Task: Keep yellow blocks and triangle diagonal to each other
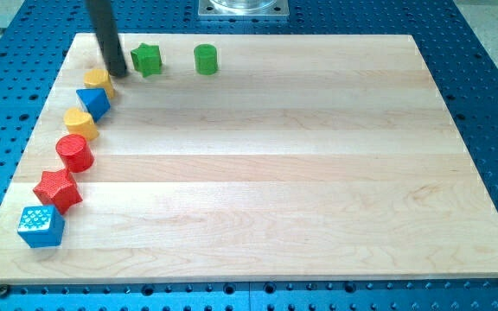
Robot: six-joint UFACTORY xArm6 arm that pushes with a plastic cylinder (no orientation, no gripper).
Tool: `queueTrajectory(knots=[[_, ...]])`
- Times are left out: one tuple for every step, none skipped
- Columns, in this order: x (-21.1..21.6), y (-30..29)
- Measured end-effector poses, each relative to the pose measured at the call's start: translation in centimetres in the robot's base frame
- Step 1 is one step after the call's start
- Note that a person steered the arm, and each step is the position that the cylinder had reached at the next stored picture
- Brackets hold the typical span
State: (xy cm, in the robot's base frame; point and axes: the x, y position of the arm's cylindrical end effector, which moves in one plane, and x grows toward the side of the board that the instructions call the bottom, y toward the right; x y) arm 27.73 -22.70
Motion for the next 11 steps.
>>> queueTrajectory(knots=[[-0.3,7.8],[1.6,16.6],[8.6,8.0],[8.9,0.3],[5.3,0.2],[0.8,0.6],[-0.8,-0.1],[-0.5,-0.1],[-0.3,-3.2],[0.3,-7.7],[5.3,-5.6]])
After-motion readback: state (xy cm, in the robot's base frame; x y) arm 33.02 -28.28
